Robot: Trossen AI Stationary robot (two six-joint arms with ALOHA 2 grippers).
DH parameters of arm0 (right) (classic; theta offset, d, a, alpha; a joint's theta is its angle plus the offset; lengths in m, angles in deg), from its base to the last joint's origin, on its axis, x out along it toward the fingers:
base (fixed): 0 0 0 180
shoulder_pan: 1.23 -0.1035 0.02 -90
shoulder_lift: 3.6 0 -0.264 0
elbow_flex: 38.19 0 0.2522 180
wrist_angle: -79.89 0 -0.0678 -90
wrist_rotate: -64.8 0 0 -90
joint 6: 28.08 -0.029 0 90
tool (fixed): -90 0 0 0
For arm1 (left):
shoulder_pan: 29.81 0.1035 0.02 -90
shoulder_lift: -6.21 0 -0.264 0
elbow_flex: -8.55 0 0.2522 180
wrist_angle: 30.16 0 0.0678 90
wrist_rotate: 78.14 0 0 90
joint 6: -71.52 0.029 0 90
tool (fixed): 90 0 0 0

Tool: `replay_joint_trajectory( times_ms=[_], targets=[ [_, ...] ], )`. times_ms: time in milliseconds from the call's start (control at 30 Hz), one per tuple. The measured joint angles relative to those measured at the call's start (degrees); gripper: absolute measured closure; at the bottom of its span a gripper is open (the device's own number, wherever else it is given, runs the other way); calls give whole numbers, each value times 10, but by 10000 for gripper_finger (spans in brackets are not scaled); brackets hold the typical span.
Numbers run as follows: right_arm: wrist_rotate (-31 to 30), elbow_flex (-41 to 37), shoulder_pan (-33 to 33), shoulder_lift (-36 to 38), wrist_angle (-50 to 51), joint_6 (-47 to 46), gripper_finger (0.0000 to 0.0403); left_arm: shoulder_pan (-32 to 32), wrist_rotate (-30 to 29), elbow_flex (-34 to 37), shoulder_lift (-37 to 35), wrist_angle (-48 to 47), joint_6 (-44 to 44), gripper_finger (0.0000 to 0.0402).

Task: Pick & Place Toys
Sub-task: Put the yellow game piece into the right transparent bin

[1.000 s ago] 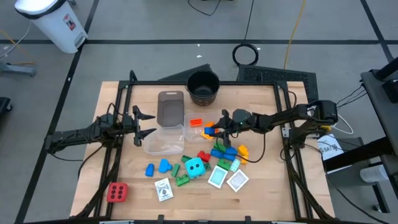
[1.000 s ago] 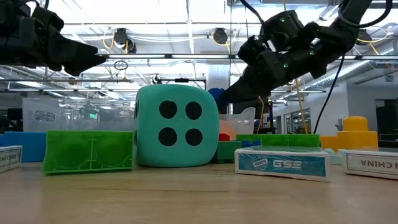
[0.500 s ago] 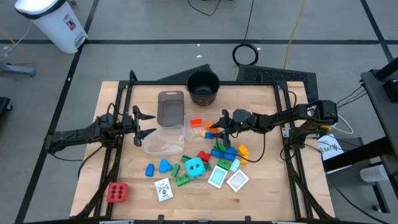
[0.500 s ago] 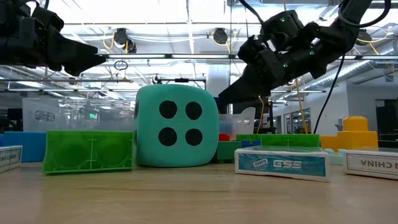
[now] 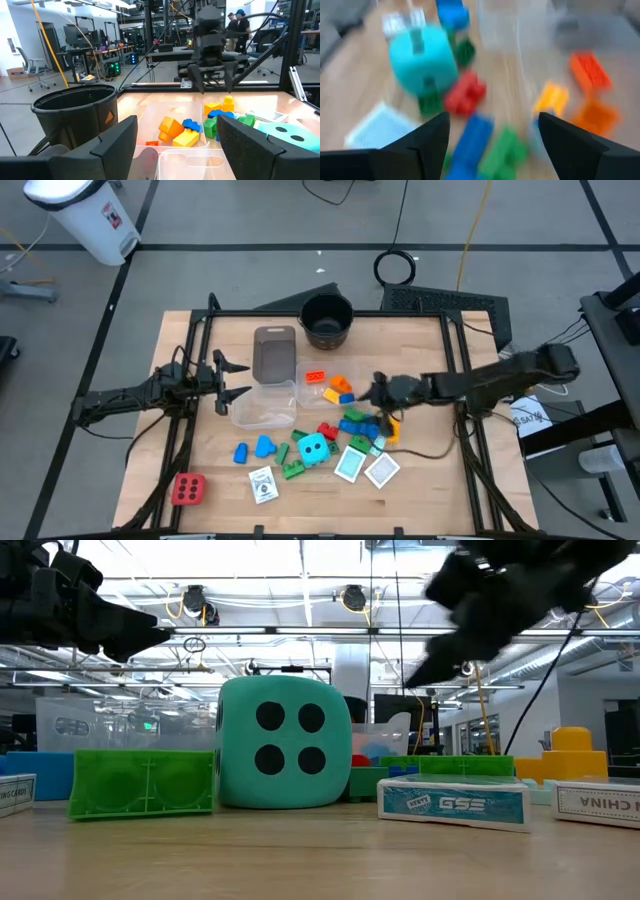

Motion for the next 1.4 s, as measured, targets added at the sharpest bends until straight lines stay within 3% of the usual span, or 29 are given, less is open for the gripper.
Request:
replay_joint_trajectory(
  times_ms=[133,300,500,700,900,1133,1400],
  targets=[
    [-111,0,-74,68,161,-73,130,0,0,0,0,0,0,128],
    [-169,0,-93,90,263,-189,149,0,0,0,0,0,0,128],
    [-123,0,-85,34,310,-206,176,0,0,0,0,0,0,128],
    [-76,0,-60,-28,288,-203,202,0,0,0,0,0,0,128],
    [-69,0,-16,-57,315,-198,226,0,0,0,0,0,0,128],
    [-90,0,17,-31,314,-165,249,0,0,0,0,0,0,128],
    [-77,0,-11,60,405,-332,234,0,0,0,0,0,0,128]
  ],
)
